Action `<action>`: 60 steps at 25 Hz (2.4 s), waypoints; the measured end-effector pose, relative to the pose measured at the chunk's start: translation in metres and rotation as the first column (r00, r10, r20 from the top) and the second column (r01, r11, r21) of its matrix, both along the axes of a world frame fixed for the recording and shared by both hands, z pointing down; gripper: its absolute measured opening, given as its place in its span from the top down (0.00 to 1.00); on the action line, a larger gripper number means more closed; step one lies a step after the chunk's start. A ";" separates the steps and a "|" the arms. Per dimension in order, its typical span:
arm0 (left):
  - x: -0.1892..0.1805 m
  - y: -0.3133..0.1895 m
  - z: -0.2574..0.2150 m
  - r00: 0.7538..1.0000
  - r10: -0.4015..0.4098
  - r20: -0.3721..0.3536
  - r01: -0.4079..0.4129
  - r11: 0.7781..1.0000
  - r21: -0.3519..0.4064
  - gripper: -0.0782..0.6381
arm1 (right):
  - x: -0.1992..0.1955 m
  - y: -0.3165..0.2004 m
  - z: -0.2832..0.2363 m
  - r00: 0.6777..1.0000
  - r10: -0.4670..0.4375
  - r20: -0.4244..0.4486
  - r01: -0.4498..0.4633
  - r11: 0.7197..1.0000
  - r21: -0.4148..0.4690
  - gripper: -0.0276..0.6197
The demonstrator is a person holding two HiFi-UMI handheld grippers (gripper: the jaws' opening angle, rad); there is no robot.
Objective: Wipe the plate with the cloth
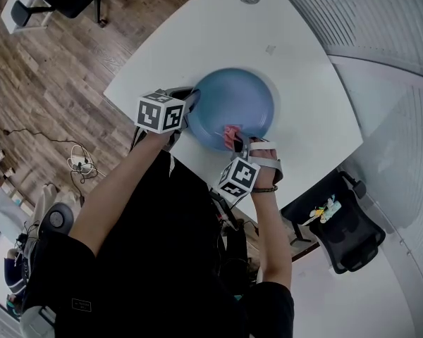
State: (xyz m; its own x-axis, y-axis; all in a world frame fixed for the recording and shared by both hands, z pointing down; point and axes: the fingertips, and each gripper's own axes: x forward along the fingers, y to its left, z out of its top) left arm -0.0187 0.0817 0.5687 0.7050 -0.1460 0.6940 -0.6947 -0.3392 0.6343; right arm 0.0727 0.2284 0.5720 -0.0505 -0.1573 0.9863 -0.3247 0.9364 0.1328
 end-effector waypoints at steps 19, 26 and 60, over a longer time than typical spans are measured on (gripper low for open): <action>0.006 0.005 -0.004 0.999 0.053 0.000 -0.053 0.999 0.007 0.87 | 0.072 -0.137 -0.002 0.978 0.161 -0.131 -0.120 0.954 0.274 0.94; 0.004 0.002 -0.003 1.000 0.017 -0.004 -0.017 1.000 0.000 0.87 | 0.061 -0.139 0.000 0.982 0.165 -0.089 -0.131 0.942 0.308 0.94; 0.006 0.005 0.000 1.000 0.008 0.000 -0.008 1.000 0.010 0.87 | -0.019 -0.014 0.004 0.969 0.203 0.137 -0.205 0.979 -0.001 0.94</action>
State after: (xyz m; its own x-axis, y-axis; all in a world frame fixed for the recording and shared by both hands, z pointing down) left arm -0.0127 0.0867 0.5690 0.7059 -0.1469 0.6929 -0.6921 -0.3511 0.6307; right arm 0.0540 0.2144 0.5761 -0.1491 -0.1915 0.9701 -0.5248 0.8468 0.0865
